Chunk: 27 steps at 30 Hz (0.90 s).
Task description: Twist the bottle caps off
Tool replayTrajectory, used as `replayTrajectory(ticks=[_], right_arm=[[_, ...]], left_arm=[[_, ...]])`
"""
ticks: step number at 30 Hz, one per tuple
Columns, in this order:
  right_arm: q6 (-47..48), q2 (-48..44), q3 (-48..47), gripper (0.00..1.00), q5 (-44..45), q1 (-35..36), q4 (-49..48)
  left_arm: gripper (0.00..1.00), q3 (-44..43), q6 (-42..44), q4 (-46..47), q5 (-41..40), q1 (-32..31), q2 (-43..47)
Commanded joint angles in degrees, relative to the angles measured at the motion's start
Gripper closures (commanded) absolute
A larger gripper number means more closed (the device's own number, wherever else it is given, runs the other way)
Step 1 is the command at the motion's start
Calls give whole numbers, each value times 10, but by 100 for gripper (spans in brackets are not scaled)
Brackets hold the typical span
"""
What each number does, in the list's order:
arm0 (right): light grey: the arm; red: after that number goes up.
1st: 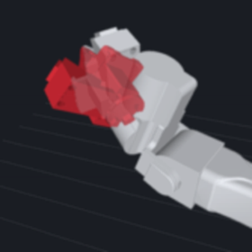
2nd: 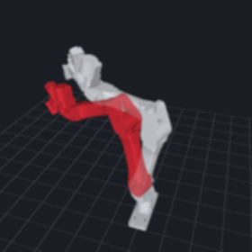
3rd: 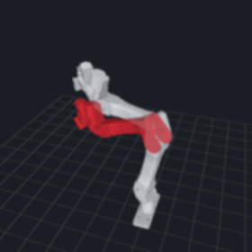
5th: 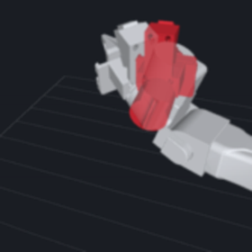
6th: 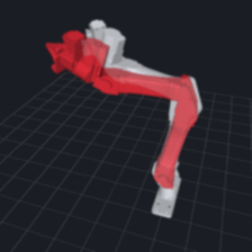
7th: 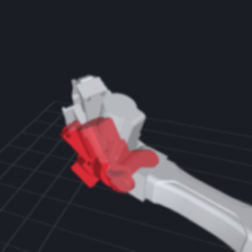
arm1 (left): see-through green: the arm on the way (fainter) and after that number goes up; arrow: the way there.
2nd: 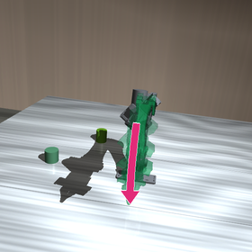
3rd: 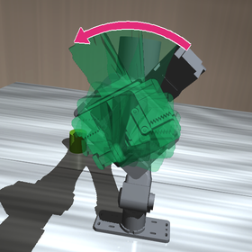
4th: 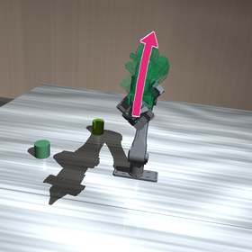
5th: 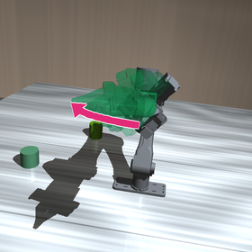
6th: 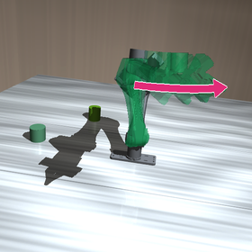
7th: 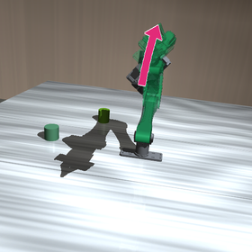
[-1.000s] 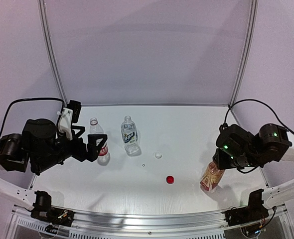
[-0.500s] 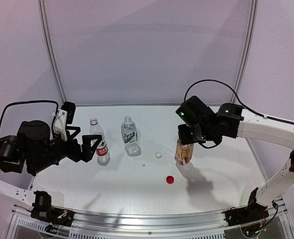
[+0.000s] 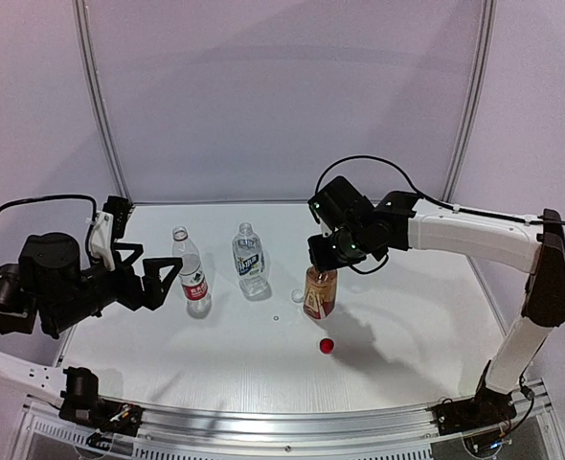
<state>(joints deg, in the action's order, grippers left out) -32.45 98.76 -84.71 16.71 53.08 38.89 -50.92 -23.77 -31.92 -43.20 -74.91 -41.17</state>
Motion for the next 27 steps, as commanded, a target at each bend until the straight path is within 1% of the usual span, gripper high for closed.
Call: replayTrajectory(ticks=[1, 9, 11, 13, 17, 20, 22, 24, 27], right_arm=[[5, 6, -1, 83, -27, -3, 0], [5, 1, 6, 66, -31, -3, 0], [6, -2, 7, 53, -36, -3, 0], [10, -8, 10, 45, -35, -3, -2], [23, -26, 11, 24, -21, -3, -5], [39, -45, 11, 12, -28, -4, -13], [55, -56, 13, 7, -37, -4, -19], [78, -70, 25, 5, -42, -4, -31], [132, -115, 98, 4, -43, -4, -107]], left_arm=[[2, 10, 3, -11, 9, 5, 9], [2, 10, 3, -10, 11, 6, 7], [2, 10, 4, -9, 11, 6, 5], [2, 10, 5, -9, 11, 6, 4], [2, 11, 7, -6, 13, 6, 2], [2, 11, 9, -3, 15, 7, -1], [1, 10, 10, -2, 17, 8, -3], [1, 10, 12, -1, 21, 8, -4], [2, 11, 14, 1, 26, 8, -2]])
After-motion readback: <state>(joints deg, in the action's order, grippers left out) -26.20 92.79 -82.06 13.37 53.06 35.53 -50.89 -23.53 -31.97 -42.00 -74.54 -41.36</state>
